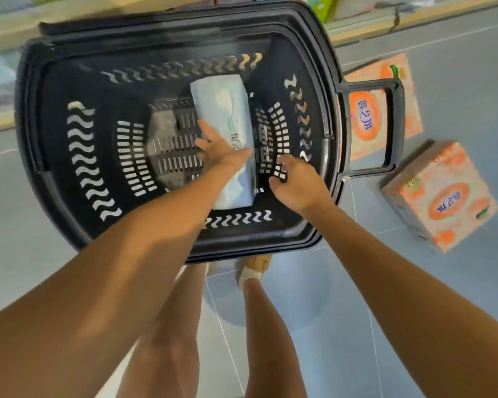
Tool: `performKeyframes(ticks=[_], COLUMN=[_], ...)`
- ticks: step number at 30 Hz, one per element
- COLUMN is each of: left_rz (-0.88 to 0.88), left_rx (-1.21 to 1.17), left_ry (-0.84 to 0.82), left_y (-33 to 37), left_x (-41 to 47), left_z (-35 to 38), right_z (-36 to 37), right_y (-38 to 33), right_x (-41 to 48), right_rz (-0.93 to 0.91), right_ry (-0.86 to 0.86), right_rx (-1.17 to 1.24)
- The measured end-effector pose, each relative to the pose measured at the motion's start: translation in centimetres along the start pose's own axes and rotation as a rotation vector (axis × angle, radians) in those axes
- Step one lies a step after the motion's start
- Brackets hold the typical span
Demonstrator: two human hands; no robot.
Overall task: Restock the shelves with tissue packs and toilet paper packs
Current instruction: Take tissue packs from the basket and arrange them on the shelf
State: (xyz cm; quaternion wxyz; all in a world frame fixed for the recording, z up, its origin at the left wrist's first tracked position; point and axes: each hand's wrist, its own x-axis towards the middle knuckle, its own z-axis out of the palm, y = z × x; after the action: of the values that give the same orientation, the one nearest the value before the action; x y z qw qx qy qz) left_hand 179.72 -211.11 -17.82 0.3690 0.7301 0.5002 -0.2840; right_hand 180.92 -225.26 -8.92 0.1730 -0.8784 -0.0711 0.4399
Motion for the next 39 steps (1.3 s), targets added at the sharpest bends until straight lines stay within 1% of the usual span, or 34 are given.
performKeyframes(ticks=[2,6,12,17,20,23,25,26,29,31,35,37,39], left_rz=[0.042,0.19,0.39,0.47,0.546,0.609,0.655,0.674,0.715,0.71,0.732,0.784,0.832], left_rx=[-0.026,-0.047,-0.012,0.065,0.094,0.092,0.111,0.118,0.148,0.168,0.131,0.099,0.045], left_ry=[-0.003,-0.055,-0.089,-0.155,-0.129,-0.119,-0.132,-0.143,-0.144,-0.125,-0.143,-0.135,-0.105], left_y=[-1.0,-2.7,-1.9,0.0,1.1,1.9,2.2,2.4,3.2,3.9,5.1,5.5,5.8], left_x=[0.1,-1.7,-8.5,-15.3,-20.1,-25.6,-29.2,-31.0,-36.3,-39.6,-46.4,-49.9,-53.1], left_z=[-2.5,-8.9,-17.2,-25.4,-30.0,-34.3,-37.2,-38.6,-42.6,-45.6,-51.7,-54.1,-56.1], right_z=[-0.4,-2.2,-6.3,-11.1,-14.6,-18.3,-20.7,-21.9,-25.2,-27.4,-31.8,-34.0,-35.9], right_y=[-0.3,-2.1,-7.0,-11.4,-14.1,-16.5,-18.0,-18.6,-20.6,-22.2,-26.3,-28.8,-30.9], right_x=[-0.7,-2.7,-7.5,-11.6,-14.8,-18.2,-20.4,-21.5,-24.8,-26.9,-31.6,-34.5,-37.4], right_rz=[-0.011,-0.03,-0.099,-0.197,-0.258,-0.328,-0.368,-0.393,-0.485,-0.518,-0.635,-0.739,-0.816], right_ry=[-0.011,-0.008,0.042,0.098,0.149,0.193,0.163,0.134,0.046,-0.013,-0.155,-0.188,-0.181], right_rx=[0.002,-0.023,-0.006,-0.035,0.031,0.157,0.296,0.324,0.294,0.328,0.339,0.316,0.33])
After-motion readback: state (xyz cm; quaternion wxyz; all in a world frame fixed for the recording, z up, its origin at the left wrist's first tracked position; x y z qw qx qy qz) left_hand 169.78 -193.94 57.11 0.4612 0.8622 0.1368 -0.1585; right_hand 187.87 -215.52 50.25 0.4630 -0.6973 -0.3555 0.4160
